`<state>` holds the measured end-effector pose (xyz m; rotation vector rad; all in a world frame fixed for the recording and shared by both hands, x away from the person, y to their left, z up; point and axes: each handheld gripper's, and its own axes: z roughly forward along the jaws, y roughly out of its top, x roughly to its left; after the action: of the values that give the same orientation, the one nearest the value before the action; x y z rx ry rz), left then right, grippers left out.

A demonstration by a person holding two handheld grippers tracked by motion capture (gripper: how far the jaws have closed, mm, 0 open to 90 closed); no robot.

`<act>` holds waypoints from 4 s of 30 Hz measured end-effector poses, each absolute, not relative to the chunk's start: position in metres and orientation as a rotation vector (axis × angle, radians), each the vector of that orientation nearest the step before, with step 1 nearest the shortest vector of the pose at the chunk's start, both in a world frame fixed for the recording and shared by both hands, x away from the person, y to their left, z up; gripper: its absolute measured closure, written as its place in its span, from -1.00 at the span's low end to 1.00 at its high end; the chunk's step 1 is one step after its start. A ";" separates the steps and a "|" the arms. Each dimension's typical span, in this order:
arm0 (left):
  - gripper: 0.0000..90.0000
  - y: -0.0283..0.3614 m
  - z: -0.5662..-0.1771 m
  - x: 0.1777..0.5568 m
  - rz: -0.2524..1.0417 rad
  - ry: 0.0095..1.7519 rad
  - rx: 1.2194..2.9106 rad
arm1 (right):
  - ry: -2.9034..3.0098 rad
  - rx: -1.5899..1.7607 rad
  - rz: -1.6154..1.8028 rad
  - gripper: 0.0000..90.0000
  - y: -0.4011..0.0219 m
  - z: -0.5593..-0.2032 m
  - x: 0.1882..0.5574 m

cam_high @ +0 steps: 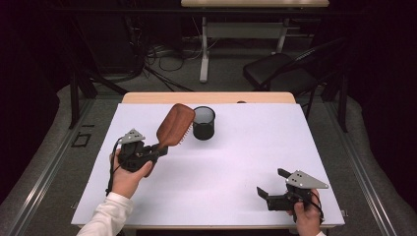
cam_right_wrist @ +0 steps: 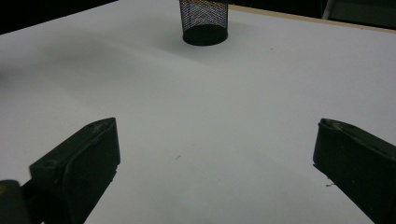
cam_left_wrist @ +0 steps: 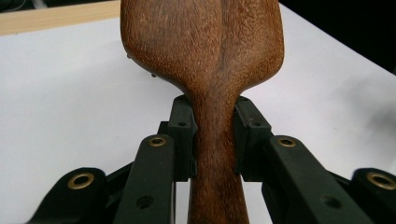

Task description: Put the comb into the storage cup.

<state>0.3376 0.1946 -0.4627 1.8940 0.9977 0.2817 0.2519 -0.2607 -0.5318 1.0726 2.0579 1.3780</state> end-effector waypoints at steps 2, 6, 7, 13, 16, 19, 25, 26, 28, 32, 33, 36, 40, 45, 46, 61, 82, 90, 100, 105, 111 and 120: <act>0.60 0.190 -0.462 0.336 0.272 0.981 1.883 | 2.058 1.073 1.378 -0.99 -0.261 -0.532 0.252; 0.60 0.181 -0.460 0.334 0.269 0.950 1.883 | 2.056 1.073 1.379 -0.99 -0.261 -0.532 0.252; 0.60 0.179 -0.460 0.334 0.266 0.943 1.884 | 2.056 1.073 1.379 -0.99 -0.261 -0.532 0.252; 0.60 0.168 -0.461 0.332 0.260 0.913 1.883 | 2.057 1.071 1.379 -0.99 -0.261 -0.532 0.252; 0.60 0.163 -0.461 0.331 0.256 0.899 1.876 | 2.058 1.071 1.377 -0.99 -0.262 -0.532 0.252; 0.60 0.156 -0.462 0.328 0.244 0.882 1.861 | 2.059 1.071 1.376 -0.99 -0.261 -0.532 0.252; 0.60 0.144 -0.463 0.326 0.230 0.854 1.853 | 2.058 1.072 1.375 -0.99 -0.262 -0.532 0.252; 0.60 0.142 -0.463 0.325 0.229 0.848 1.851 | 2.057 1.072 1.375 -0.99 -0.262 -0.532 0.252; 0.60 0.139 -0.462 0.324 0.221 0.840 1.844 | 2.057 1.072 1.378 -0.99 -0.262 -0.532 0.252; 0.60 0.134 -0.462 0.322 0.220 0.825 1.836 | 2.054 1.074 1.376 -0.99 -0.262 -0.532 0.252; 0.60 0.133 -0.462 0.321 0.216 0.821 1.836 | 2.047 1.074 1.383 -0.99 -0.262 -0.532 0.252; 0.60 0.129 -0.463 0.318 0.218 0.801 1.840 | 2.046 1.073 1.381 -0.99 -0.263 -0.531 0.251; 0.60 0.125 -0.464 0.313 0.217 0.782 1.837 | 2.046 1.071 1.378 -0.99 -0.263 -0.531 0.251; 0.60 0.124 -0.466 0.310 0.224 0.772 1.832 | 2.046 1.069 1.377 -0.99 -0.262 -0.531 0.251; 0.60 0.123 -0.466 0.310 0.226 0.771 1.828 | 2.046 1.069 1.377 -0.99 -0.262 -0.531 0.251; 0.60 0.126 -0.475 0.308 0.213 0.772 1.792 | 2.048 1.088 1.370 -0.99 -0.261 -0.533 0.253; 0.60 0.130 -0.477 0.305 0.221 0.788 1.757 | 2.014 1.189 1.377 -1.00 -0.260 -0.530 0.260; 0.60 0.132 -0.475 0.304 0.226 0.789 1.748 | 2.035 1.304 1.394 -1.00 -0.262 -0.523 0.272; 0.60 0.136 -0.473 0.303 0.241 0.794 1.731 | 2.108 1.440 1.426 -1.00 -0.261 -0.507 0.298; 0.60 0.137 -0.473 0.304 0.249 0.802 1.727 | 2.153 1.454 1.412 -1.00 -0.254 -0.499 0.307; 0.60 0.138 -0.474 0.304 0.250 0.807 1.729 | 2.205 1.446 1.369 -1.00 -0.242 -0.490 0.318; 0.60 0.140 -0.476 0.307 0.249 0.817 1.723 | 2.211 1.496 1.365 -1.00 -0.225 -0.481 0.337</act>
<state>0.3066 0.1397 -0.4757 1.7226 0.8170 0.2489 0.3375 -0.2246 -0.4809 1.4964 2.2113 1.3647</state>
